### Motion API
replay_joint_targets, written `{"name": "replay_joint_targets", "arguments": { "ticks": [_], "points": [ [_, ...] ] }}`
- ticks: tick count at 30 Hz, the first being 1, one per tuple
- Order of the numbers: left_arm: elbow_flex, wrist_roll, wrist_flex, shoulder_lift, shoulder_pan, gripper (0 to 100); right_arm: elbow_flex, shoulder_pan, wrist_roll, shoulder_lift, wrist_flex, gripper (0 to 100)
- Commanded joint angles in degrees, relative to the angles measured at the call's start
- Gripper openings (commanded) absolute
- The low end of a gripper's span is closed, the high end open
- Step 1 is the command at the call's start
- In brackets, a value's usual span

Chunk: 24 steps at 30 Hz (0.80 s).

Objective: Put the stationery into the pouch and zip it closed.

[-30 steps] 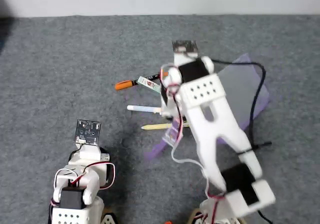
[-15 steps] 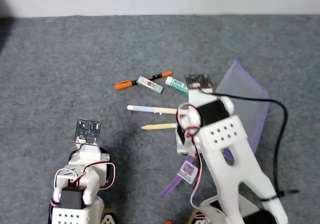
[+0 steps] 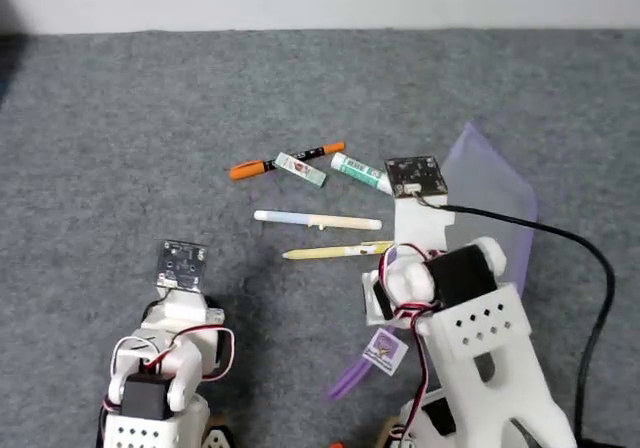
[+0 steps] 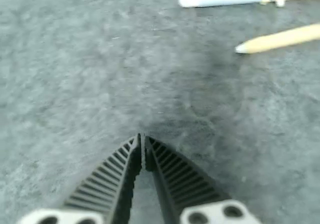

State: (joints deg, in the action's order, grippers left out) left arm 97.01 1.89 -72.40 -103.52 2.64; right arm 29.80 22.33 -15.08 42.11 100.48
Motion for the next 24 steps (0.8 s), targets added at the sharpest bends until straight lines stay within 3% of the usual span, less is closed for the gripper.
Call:
{"name": "replay_joint_targets", "arguments": {
  "ticks": [1, 5, 10, 18, 24],
  "points": [
    [-0.6, 0.4, 0.1, -0.8, 4.1, 1, -0.4, -3.8, 4.9, 1.7, 2.6, 0.8],
    [-0.8, 0.4, 0.2, -0.8, 6.5, 2, -0.6, -8.1, 11.9, 4.7, 2.5, 0.8],
    [-6.0, 0.4, 3.9, -0.8, 2.5, 2, -0.6, -9.5, 22.5, 11.3, 2.4, 0.8],
    [-17.6, 2.2, 12.3, -0.7, 2.5, 26, -0.7, -9.1, 37.1, 22.5, 2.3, 0.8],
    [-19.3, 3.8, 17.1, -0.6, 12.4, 27, -0.7, -9.1, 41.1, 28.7, 2.2, 0.8]
  ]
}}
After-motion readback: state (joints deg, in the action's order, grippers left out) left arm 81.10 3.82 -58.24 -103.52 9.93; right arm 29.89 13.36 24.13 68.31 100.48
